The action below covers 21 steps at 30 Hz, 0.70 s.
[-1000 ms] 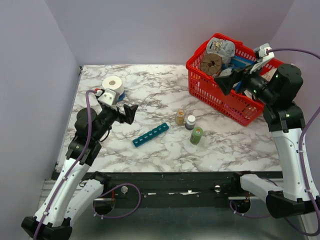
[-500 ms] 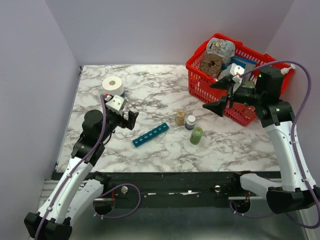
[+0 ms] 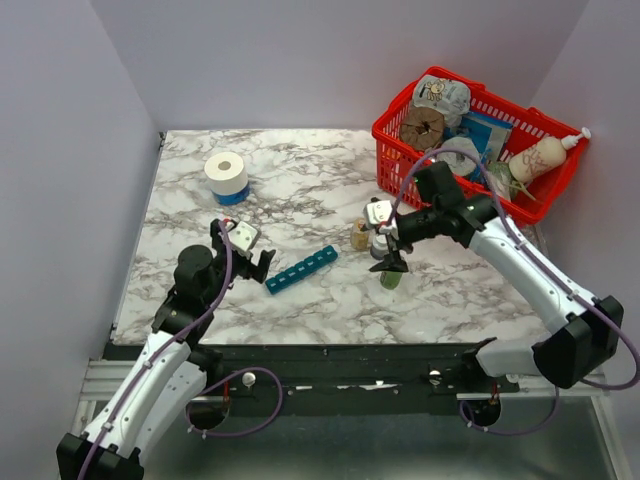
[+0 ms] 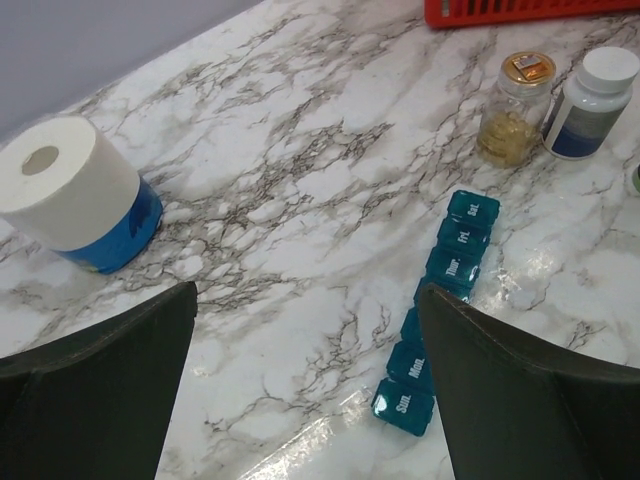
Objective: Sort the pills into containers
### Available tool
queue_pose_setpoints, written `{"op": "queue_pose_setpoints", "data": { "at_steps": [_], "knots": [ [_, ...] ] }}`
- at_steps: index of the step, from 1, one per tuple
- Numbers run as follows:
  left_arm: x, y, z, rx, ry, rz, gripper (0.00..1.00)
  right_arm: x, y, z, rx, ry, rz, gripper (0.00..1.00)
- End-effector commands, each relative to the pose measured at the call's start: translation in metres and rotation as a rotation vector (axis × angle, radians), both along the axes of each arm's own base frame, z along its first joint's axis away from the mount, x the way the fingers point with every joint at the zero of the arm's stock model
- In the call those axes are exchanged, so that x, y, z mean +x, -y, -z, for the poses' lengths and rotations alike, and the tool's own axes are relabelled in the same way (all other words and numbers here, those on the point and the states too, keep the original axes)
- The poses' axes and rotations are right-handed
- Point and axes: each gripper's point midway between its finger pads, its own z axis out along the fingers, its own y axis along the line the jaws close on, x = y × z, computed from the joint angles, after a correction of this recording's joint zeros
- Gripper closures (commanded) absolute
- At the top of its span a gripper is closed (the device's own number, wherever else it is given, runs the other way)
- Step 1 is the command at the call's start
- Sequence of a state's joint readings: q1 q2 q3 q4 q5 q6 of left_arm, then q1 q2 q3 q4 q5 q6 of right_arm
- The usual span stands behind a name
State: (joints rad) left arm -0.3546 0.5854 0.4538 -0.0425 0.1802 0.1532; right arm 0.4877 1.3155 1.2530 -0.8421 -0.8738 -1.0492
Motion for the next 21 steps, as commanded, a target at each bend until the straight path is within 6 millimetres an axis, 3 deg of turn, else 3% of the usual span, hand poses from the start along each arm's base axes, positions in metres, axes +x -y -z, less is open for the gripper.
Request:
{"op": "queue_pose_setpoints", "data": {
  "at_steps": [1, 2, 7, 9, 11, 12, 15, 21],
  "knots": [
    [0.003, -0.005, -0.020, -0.001, 0.132, -0.017, 0.01, -0.005, -0.022, 0.037, -0.098, 0.063, -0.106, 0.00],
    [0.007, -0.015, -0.020, 0.007, 0.136, -0.078, 0.01, -0.007, -0.030, 0.047, -0.117, 0.061, -0.142, 0.00],
    [0.010, -0.058, -0.034, 0.005, 0.202, -0.314, 0.01, 0.003, -0.064, 0.060, -0.125, 0.122, -0.238, 0.00],
    [0.006, -0.061, -0.036, 0.011, 0.220, -0.320, 0.01, 0.004, -0.080, 0.078, -0.173, 0.146, -0.282, 0.00],
    [0.004, -0.057, -0.036, 0.014, 0.223, -0.289, 0.01, 0.009, -0.097, 0.084, -0.193, 0.203, -0.316, 0.00],
    [0.002, -0.055, -0.033, 0.026, 0.217, -0.272, 0.01, 0.011, -0.103, 0.099, -0.217, 0.193, -0.328, 0.00],
    [0.000, -0.055, -0.036, 0.051, 0.231, -0.262, 0.01, 0.025, -0.121, 0.107, -0.226, 0.253, -0.335, 0.00],
    [-0.005, -0.084, -0.045, 0.048, 0.286, -0.406, 0.01, 0.048, -0.138, 0.140, -0.292, 0.290, -0.328, 0.00]
  ]
}}
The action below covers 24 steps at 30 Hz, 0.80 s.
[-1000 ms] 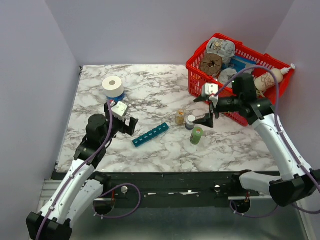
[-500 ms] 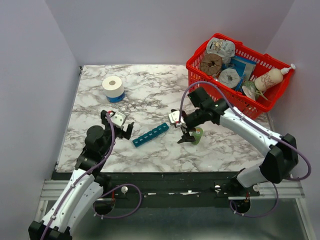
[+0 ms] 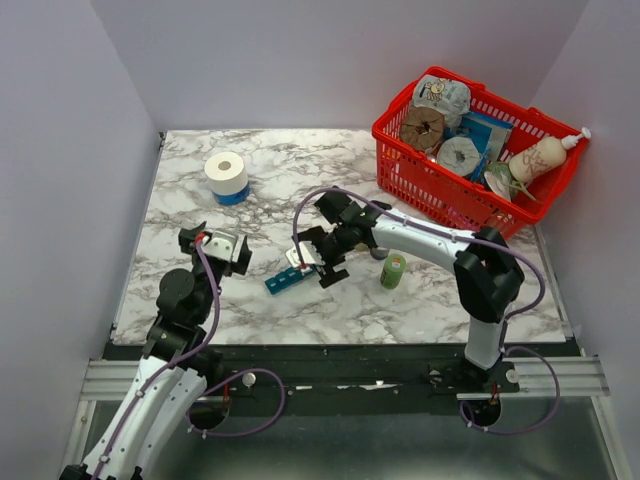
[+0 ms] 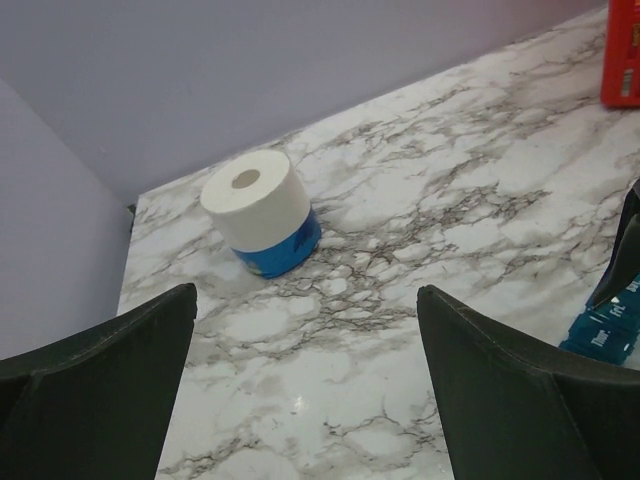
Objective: Sort the pills into containers
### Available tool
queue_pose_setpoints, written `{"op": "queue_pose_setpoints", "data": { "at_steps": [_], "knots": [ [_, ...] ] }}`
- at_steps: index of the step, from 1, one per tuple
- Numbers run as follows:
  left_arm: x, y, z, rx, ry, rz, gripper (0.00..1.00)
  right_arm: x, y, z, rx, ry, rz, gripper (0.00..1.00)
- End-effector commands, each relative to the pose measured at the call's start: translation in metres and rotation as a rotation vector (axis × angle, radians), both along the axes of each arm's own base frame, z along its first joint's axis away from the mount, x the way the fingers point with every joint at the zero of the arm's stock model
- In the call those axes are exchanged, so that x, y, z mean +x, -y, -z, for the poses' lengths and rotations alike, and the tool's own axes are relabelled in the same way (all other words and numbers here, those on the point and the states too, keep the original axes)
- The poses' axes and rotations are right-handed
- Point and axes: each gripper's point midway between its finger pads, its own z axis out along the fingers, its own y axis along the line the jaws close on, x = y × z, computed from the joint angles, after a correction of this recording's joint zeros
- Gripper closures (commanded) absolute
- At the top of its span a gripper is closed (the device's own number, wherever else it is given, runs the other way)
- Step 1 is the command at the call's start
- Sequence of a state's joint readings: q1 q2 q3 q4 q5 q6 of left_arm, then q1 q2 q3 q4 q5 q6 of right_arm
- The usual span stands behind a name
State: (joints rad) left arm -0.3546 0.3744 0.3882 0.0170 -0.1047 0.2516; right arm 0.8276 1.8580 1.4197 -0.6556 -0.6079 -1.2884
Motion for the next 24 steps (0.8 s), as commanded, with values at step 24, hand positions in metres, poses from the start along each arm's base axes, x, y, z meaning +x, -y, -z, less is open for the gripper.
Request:
{"op": "queue_pose_setpoints", "data": {
  "at_steps": [24],
  "knots": [
    [-0.004, -0.017, -0.005, -0.041, 0.060, -0.083, 0.01, 0.043, -0.003, 0.089, -0.205, 0.100, 0.041, 0.35]
  ]
}}
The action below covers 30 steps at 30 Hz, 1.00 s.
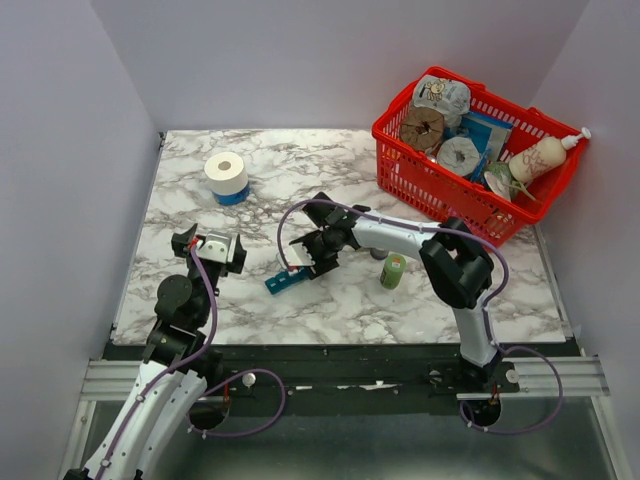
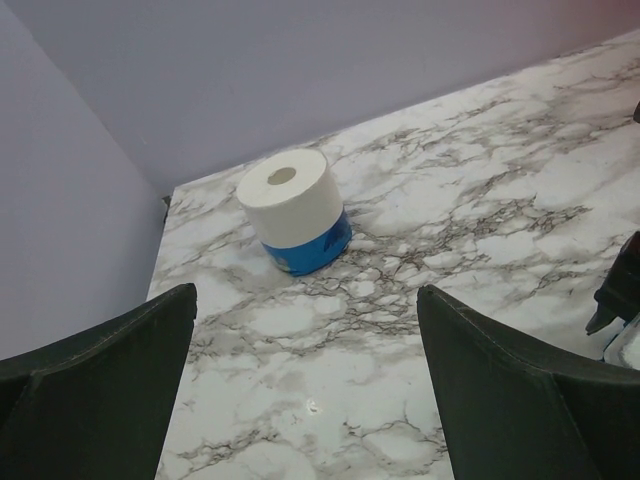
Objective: Sort the pills into containers
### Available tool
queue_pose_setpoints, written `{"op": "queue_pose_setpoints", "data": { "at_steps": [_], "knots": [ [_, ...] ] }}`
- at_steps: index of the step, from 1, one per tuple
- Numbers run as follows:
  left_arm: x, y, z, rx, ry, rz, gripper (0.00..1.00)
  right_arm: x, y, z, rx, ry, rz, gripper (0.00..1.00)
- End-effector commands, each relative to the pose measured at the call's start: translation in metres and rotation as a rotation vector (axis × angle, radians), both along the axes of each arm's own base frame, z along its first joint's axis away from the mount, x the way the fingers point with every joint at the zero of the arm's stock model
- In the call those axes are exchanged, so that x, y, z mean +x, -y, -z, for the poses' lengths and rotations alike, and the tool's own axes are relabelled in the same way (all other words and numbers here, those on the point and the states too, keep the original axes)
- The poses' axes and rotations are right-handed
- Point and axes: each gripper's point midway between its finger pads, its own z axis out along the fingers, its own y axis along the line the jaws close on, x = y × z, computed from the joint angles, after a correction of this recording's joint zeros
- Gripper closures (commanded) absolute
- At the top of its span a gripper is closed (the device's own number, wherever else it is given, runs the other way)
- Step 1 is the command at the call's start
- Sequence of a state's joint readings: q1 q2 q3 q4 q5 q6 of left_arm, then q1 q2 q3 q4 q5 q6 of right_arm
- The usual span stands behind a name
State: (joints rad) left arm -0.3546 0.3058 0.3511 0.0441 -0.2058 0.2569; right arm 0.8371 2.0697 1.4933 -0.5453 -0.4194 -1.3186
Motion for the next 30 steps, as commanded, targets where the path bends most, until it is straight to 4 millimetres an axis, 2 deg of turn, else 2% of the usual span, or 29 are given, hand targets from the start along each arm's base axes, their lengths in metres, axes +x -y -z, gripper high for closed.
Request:
{"op": "queue_pose_setpoints", "data": {
  "at_steps": [1, 7, 9, 12, 14, 15, 17, 18, 20, 23, 24, 26, 29, 30],
  "knots": [
    [0.000, 0.004, 0.001, -0.018, 0.005, 0.021, 0.01, -0.006, 0.010, 0.024, -0.080, -0.031, 0.000, 0.39],
    [-0.001, 0.013, 0.002, -0.023, -0.005, 0.071, 0.01, -0.016, 0.019, 0.028, -0.128, -0.082, 0.002, 0.59],
    [-0.001, 0.019, 0.005, -0.023, -0.016, 0.099, 0.01, -0.018, 0.018, 0.024, -0.116, -0.098, 0.014, 0.62],
    [-0.002, 0.030, 0.007, -0.057, -0.054, 0.157, 0.01, -0.017, 0.012, 0.004, -0.058, -0.121, 0.042, 0.67],
    [-0.005, 0.040, 0.001, -0.126, -0.076, 0.200, 0.01, -0.015, 0.009, -0.015, -0.007, -0.125, 0.060, 0.69],
    [-0.006, 0.043, 0.011, -0.140, -0.130, 0.208, 0.01, -0.016, 0.008, -0.021, 0.011, -0.130, 0.059, 0.69],
    [-0.009, 0.051, 0.008, -0.198, -0.167, 0.243, 0.01, -0.015, 0.006, -0.040, 0.050, -0.112, 0.064, 0.70],
    [-0.011, 0.055, 0.013, -0.265, -0.218, 0.245, 0.01, -0.016, 0.008, -0.042, 0.059, -0.117, 0.066, 0.70],
    [-0.015, 0.062, 0.010, -0.304, -0.247, 0.280, 0.01, -0.018, 0.007, -0.058, 0.091, -0.098, 0.063, 0.70],
    [-0.023, 0.072, 0.009, -0.255, -0.262, 0.356, 0.01, -0.022, 0.010, -0.069, 0.117, -0.096, 0.057, 0.71],
    [-0.032, 0.081, 0.008, -0.218, -0.259, 0.429, 0.01, -0.024, 0.010, -0.080, 0.138, -0.089, 0.050, 0.71],
    [-0.038, 0.084, 0.006, -0.099, -0.211, 0.492, 0.01, -0.024, 0.014, -0.085, 0.145, -0.078, 0.047, 0.71],
    [-0.062, 0.103, 0.000, 0.039, -0.125, 0.684, 0.01, -0.026, 0.016, -0.100, 0.163, -0.052, 0.033, 0.71],
    [-0.070, 0.110, 0.004, 0.072, -0.127, 0.748, 0.01, -0.026, 0.017, -0.102, 0.165, -0.046, 0.032, 0.71]
  ]
}}
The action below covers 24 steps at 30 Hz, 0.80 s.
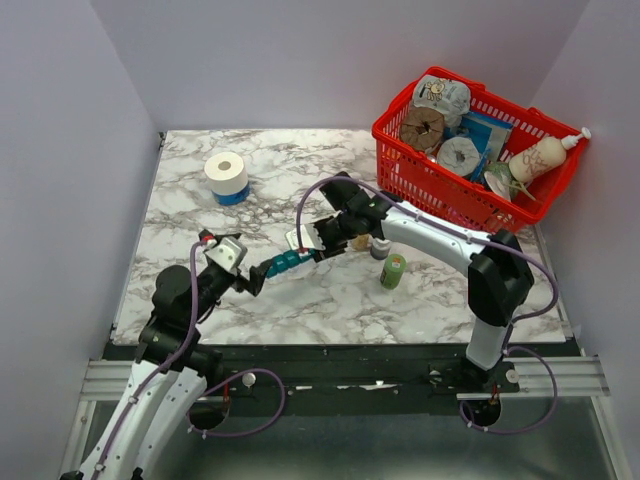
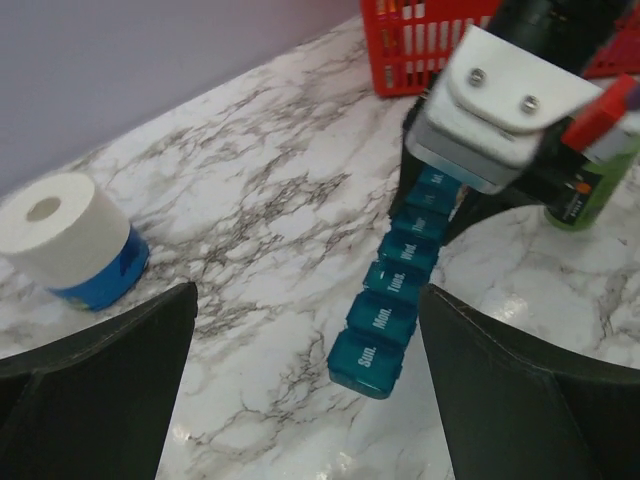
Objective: Sort the pills into containers
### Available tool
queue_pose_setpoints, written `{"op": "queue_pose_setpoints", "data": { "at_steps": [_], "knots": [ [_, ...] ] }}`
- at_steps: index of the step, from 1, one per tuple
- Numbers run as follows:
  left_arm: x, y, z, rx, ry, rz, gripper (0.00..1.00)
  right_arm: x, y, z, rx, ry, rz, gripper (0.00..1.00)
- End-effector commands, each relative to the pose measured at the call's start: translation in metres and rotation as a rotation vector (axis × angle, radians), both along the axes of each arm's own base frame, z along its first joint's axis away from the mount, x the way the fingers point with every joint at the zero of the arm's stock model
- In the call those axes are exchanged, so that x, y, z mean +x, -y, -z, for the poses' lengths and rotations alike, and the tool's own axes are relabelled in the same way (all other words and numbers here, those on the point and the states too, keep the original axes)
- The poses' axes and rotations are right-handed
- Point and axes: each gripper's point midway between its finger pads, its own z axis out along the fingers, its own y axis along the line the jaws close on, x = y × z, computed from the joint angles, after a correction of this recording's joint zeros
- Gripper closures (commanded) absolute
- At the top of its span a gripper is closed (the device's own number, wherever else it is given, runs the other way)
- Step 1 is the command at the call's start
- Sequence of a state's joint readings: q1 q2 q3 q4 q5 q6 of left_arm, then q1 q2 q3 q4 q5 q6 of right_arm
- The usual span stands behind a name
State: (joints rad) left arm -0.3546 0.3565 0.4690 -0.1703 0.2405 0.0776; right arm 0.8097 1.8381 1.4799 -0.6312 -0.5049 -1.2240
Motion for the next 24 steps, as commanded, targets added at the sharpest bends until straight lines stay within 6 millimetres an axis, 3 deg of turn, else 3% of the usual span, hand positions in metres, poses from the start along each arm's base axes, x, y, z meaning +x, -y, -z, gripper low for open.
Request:
{"op": "queue_pose_setpoints", "data": {
  "at_steps": [1, 2, 3, 9, 16, 21, 24],
  "knots": [
    [-0.049, 0.042, -0.001, 0.147, 0.126, 0.417, 0.01, -0.012, 0.006, -0.015, 0.027, -0.014, -0.031, 0.71],
    [-0.050, 0.044, 0.001, 0.183, 0.139, 0.444, 0.01, -0.013, 0.006, -0.017, 0.030, -0.010, -0.035, 0.71],
    [-0.050, 0.046, 0.018, 0.219, 0.074, 0.478, 0.01, -0.014, 0.006, -0.020, 0.034, -0.008, -0.039, 0.71],
    [-0.048, 0.056, 0.037, 0.327, 0.049, 0.563, 0.01, -0.019, 0.007, -0.031, 0.053, -0.009, -0.047, 0.71],
    [-0.031, 0.062, 0.046, 0.435, 0.043, 0.546, 0.01, -0.030, 0.006, -0.038, 0.075, -0.029, -0.073, 0.71],
    [-0.028, 0.070, 0.065, 0.511, -0.039, 0.581, 0.11, -0.034, 0.006, -0.047, 0.099, -0.037, -0.077, 0.71],
    [-0.022, 0.071, 0.064, 0.523, -0.035, 0.553, 0.18, -0.039, 0.007, -0.049, 0.104, -0.044, -0.082, 0.71]
  ]
}}
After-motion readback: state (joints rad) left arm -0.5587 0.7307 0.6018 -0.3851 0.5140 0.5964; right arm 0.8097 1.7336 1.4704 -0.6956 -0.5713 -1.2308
